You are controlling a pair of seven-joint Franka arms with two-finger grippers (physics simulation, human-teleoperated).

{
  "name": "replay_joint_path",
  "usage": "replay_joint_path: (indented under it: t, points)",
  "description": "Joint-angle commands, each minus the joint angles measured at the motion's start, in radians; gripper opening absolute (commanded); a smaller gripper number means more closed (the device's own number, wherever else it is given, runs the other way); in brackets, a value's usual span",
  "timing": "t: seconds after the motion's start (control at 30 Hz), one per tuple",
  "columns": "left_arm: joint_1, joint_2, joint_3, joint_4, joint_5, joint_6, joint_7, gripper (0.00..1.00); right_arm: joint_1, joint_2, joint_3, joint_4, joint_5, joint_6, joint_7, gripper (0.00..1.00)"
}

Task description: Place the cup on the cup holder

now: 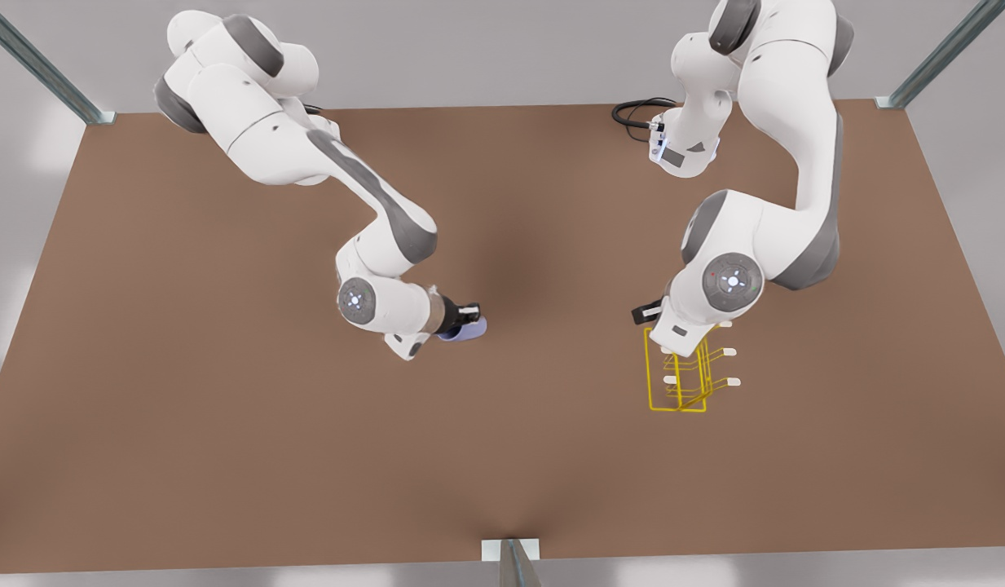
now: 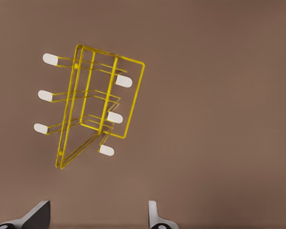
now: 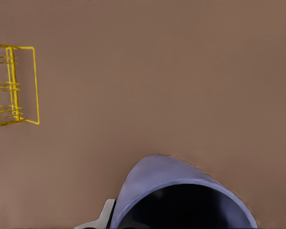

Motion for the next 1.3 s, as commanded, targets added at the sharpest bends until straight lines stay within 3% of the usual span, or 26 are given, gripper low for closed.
replay_joint_path:
  t: [0.0, 0.13, 0.27, 0.4, 0.53, 0.7, 0.87, 0.9, 0.93, 1.27]
  points:
    - [-0.001, 0.000, -0.001, 0.002, -0.003, 0.001, -0.041, 1.00, 0.038, 0.047, 0.003, 0.066, 0.130, 0.108, 0.200, 0.21]
    - [-0.050, 0.036, 0.002, 0.004, -0.089, 0.090, -0.275, 1.00, 0.095, 0.116, 0.005, 0.144, 0.213, 0.189, 0.191, 0.21]
    - [-0.053, 0.102, 0.003, 0.033, -0.140, 0.383, -1.074, 1.00, 0.193, 0.271, 0.006, 0.326, 0.221, 0.226, 0.185, 0.21]
    - [-0.048, 0.101, 0.008, 0.030, -0.137, 0.366, -1.120, 1.00, 0.238, 0.375, 0.015, 0.448, 0.227, 0.239, 0.188, 0.21]
    - [-0.044, 0.118, 0.009, 0.027, -0.131, 0.390, -1.358, 1.00, 0.221, 0.418, 0.015, 0.457, 0.228, 0.245, 0.180, 0.21]
    - [-0.056, 0.128, 0.011, 0.025, -0.082, 0.380, -1.360, 1.00, 0.204, 0.490, 0.069, 0.457, 0.241, 0.288, 0.132, 0.21]
    - [-0.122, 0.176, 0.011, 0.025, -0.029, 0.380, -1.410, 1.00, 0.210, 0.524, 0.069, 0.455, 0.237, 0.283, 0.131, 0.21]
    - [-0.127, 0.177, 0.011, 0.024, -0.019, 0.380, -1.417, 1.00, 0.206, 0.533, 0.069, 0.451, 0.236, 0.281, 0.088, 0.31]
    - [-0.128, 0.179, 0.011, 0.024, -0.019, 0.380, -1.420, 1.00, 0.209, 0.533, 0.069, 0.451, 0.234, 0.281, 0.060, 1.00]
    - [-0.128, 0.202, 0.011, 0.025, -0.019, 0.383, -1.516, 1.00, 0.200, 0.539, 0.069, 0.420, 0.227, 0.277, 0.059, 1.00]
